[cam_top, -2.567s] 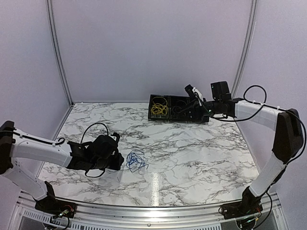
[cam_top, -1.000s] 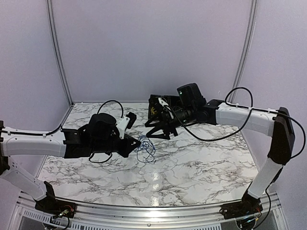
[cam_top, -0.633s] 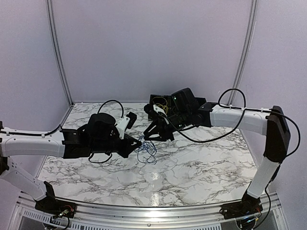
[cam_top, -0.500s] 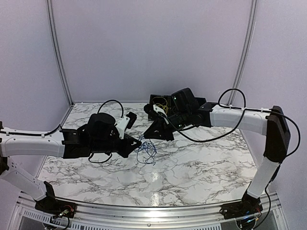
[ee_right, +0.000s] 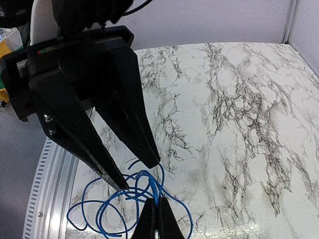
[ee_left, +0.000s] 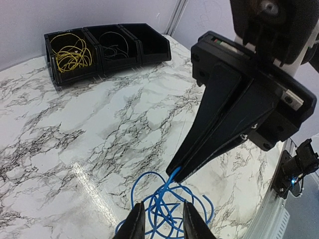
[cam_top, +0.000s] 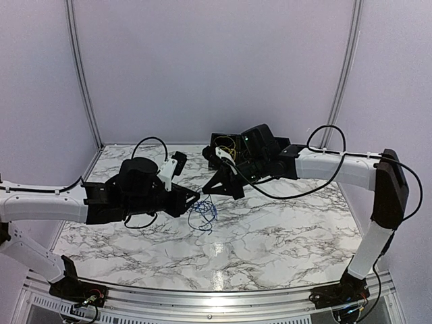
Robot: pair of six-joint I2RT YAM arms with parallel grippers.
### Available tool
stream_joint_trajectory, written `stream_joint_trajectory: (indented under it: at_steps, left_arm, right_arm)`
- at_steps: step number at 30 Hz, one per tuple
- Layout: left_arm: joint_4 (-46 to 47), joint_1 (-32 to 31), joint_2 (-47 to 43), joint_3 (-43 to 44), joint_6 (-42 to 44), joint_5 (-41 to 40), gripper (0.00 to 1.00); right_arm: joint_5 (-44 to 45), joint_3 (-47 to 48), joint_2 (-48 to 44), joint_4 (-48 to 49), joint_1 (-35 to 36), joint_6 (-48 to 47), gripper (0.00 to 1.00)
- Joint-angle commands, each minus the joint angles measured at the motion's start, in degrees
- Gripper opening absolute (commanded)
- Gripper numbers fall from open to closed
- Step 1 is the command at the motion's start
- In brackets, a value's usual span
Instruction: Untangle the cables
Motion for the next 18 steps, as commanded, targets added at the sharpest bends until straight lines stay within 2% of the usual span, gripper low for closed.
stream_joint_trajectory:
  at_steps: [1, 3, 8, 12, 18]
  left_arm:
    - [3.5, -0.3, -2.7, -0.7, -0.4, -2.9, 0.28]
    - [3.6, -0.3, -2.9, -0.7, -0.3, -3.6, 0.28]
    - [3.5, -0.3, -2.2, -0.6, -0.2, -4.9, 0.2]
    - [3.5, -0.3, -1.0, 0.0, 0.2, -3.1, 0.27]
    - [3.5, -0.3, 0.1, -0.1, 0.7, -3.2, 0.27]
  right_arm:
    - [1.4, -0.3, -1.5, 1.3, 0.6, 0.7, 0.0]
    - [1.3, -0.3, -1.4, 1.3, 0.6, 0.8, 0.0]
    - [0.8, -0.1, -1.4, 1.4, 0.6, 1.4, 0.0]
    - [0.7, -0.1, -1.6, 1.5, 0.6, 1.7, 0.0]
    - [0.4, -0.1, -1.7, 1.6, 0.6, 2.1, 0.0]
